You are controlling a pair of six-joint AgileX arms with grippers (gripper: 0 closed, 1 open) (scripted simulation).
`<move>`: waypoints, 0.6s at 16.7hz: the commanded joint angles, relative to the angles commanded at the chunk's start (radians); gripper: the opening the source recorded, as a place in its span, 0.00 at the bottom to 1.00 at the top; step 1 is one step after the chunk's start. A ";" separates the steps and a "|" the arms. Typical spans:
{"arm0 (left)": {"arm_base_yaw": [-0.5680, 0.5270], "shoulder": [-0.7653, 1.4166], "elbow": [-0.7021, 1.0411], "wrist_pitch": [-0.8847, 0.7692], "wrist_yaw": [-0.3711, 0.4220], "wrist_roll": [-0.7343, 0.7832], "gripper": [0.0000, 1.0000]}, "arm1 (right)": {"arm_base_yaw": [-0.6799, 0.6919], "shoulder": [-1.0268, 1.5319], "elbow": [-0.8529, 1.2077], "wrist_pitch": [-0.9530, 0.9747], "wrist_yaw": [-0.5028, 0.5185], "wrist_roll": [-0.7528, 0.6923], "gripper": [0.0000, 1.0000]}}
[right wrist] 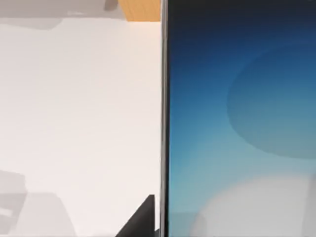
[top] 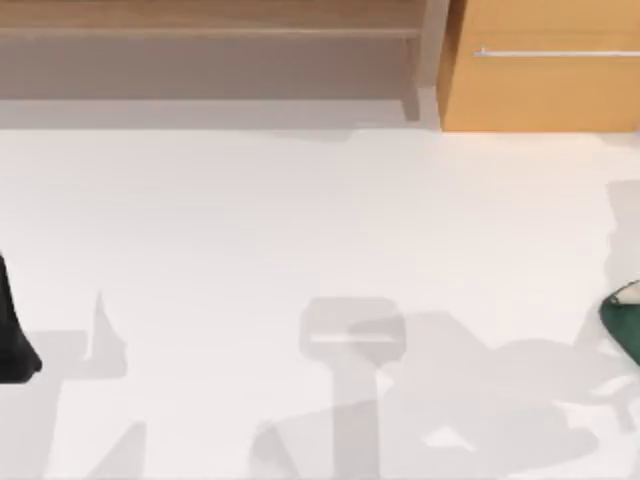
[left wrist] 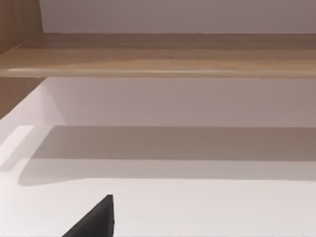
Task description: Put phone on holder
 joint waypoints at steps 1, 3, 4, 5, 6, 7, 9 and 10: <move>0.000 0.000 0.000 0.000 0.000 0.000 1.00 | -0.040 -0.027 -0.040 0.008 -0.043 -0.074 0.00; 0.000 0.000 0.000 0.000 0.000 0.000 1.00 | -0.114 -0.072 -0.116 0.023 -0.127 -0.214 0.00; 0.000 0.000 0.000 0.000 0.000 0.000 1.00 | -0.147 -0.090 -0.152 0.030 -0.168 -0.278 0.00; 0.000 0.000 0.000 0.000 0.000 0.000 1.00 | -0.177 -0.106 -0.185 0.037 -0.207 -0.339 0.00; 0.000 0.000 0.000 0.000 0.000 0.000 1.00 | -0.205 -0.120 -0.218 0.043 -0.244 -0.396 0.00; 0.000 0.000 0.000 0.000 0.000 0.000 1.00 | -0.230 -0.131 -0.247 0.048 -0.279 -0.447 0.00; 0.000 0.000 0.000 0.000 0.000 0.000 1.00 | -0.273 -0.148 -0.300 0.058 -0.342 -0.538 0.00; 0.000 0.000 0.000 0.000 0.000 0.000 1.00 | -0.290 -0.153 -0.322 0.062 -0.369 -0.575 0.00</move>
